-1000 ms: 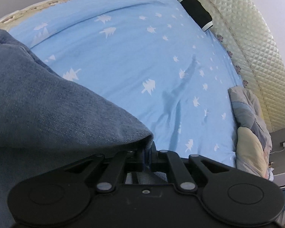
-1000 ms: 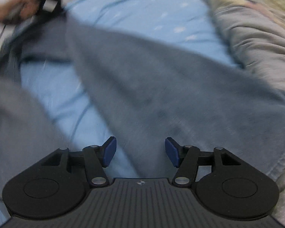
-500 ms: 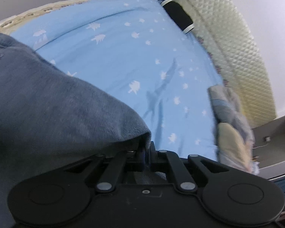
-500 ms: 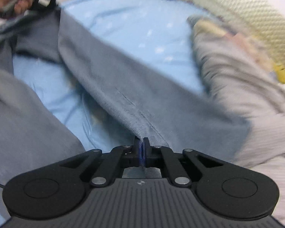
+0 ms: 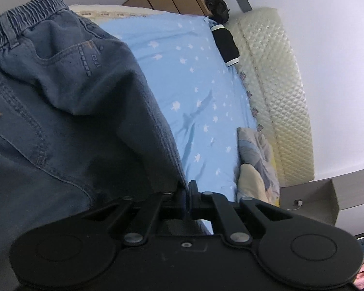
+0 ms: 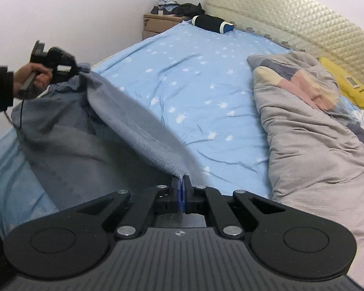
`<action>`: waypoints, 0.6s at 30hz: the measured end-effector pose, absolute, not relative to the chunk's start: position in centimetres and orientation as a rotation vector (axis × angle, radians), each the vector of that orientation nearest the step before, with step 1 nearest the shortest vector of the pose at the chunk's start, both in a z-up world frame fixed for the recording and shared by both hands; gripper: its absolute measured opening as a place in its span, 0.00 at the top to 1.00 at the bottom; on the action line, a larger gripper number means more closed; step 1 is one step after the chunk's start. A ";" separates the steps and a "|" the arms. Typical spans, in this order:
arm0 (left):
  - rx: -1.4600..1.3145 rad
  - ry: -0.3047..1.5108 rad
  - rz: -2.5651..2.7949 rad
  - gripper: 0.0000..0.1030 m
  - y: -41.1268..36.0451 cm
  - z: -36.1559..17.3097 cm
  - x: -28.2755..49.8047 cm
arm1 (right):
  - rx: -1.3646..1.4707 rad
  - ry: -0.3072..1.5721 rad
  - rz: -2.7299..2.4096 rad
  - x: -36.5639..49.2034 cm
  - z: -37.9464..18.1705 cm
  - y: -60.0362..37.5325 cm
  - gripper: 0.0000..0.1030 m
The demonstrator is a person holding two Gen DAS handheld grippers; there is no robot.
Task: Fold clothes
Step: 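Lift the jeans and stretch them between both grippers, then lower the jeans flat onto the bed and open both grippers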
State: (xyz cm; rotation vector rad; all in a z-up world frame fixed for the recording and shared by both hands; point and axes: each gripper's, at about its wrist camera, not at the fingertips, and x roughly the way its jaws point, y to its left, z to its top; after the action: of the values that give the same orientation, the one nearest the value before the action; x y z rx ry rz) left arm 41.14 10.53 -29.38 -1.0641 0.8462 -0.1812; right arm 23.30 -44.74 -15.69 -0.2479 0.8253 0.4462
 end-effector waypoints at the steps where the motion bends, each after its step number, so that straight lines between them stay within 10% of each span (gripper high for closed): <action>1: -1.059 0.844 -0.188 0.98 10.5 -29.2 41.4 | -0.257 0.816 0.447 24.2 -15.8 -45.1 1.00; 18: -0.611 0.946 -0.168 0.93 0.1 -34.1 59.3 | -0.473 0.876 0.171 51.5 -32.7 -47.6 0.98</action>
State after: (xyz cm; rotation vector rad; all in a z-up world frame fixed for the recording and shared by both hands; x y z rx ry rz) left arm 59.27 0.11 -34.11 -0.6114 0.9457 -0.1683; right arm 51.47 -47.56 -32.67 -0.4726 0.8761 0.1708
